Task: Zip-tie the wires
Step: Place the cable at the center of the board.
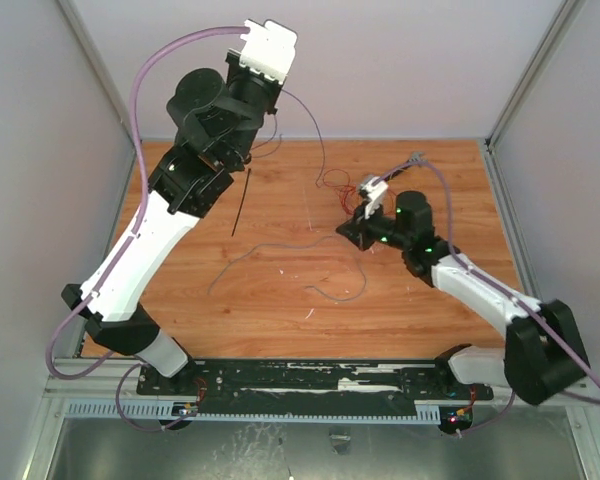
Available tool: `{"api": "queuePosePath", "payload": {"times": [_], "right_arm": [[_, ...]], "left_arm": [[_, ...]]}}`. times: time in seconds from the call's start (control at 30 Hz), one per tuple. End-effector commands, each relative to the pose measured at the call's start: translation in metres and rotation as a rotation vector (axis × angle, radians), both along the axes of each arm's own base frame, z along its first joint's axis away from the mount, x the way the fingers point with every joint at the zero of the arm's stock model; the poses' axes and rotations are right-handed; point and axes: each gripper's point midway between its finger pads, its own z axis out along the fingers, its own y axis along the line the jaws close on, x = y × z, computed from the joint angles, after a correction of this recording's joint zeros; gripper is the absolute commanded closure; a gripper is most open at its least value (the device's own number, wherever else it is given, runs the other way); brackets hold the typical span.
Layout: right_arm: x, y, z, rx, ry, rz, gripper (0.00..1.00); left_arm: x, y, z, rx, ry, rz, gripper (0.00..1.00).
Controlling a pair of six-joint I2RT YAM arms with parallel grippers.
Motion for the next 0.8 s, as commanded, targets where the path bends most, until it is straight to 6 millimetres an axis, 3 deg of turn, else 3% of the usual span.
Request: {"api": "queuePosePath", "payload": {"times": [0.0, 0.17, 0.33, 0.47, 0.67, 0.77], "right_arm": [[-0.004, -0.036, 0.024, -0.027, 0.089, -0.133, 1.00], [-0.003, -0.077, 0.027, -0.179, 0.178, -0.312, 1.00], [-0.014, -0.096, 0.035, -0.230, 0.217, -0.374, 1.00], [-0.030, -0.096, 0.039, -0.227, 0.259, -0.348, 1.00], [-0.060, -0.084, 0.024, -0.249, 0.362, -0.243, 1.00], [-0.071, -0.072, 0.011, -0.256, 0.397, -0.189, 1.00]], "left_arm": [[0.012, 0.038, -0.056, 0.070, 0.177, 0.231, 1.00], [0.021, 0.055, -0.149, 0.161, 0.421, 0.374, 1.00], [0.003, 0.081, -0.226, 0.212, 0.661, 0.484, 1.00], [-0.027, 0.105, -0.270, 0.231, 0.783, 0.536, 1.00], [-0.081, 0.146, -0.328, 0.296, 0.953, 0.625, 1.00], [-0.092, 0.155, -0.338, 0.274, 0.958, 0.598, 1.00]]}}
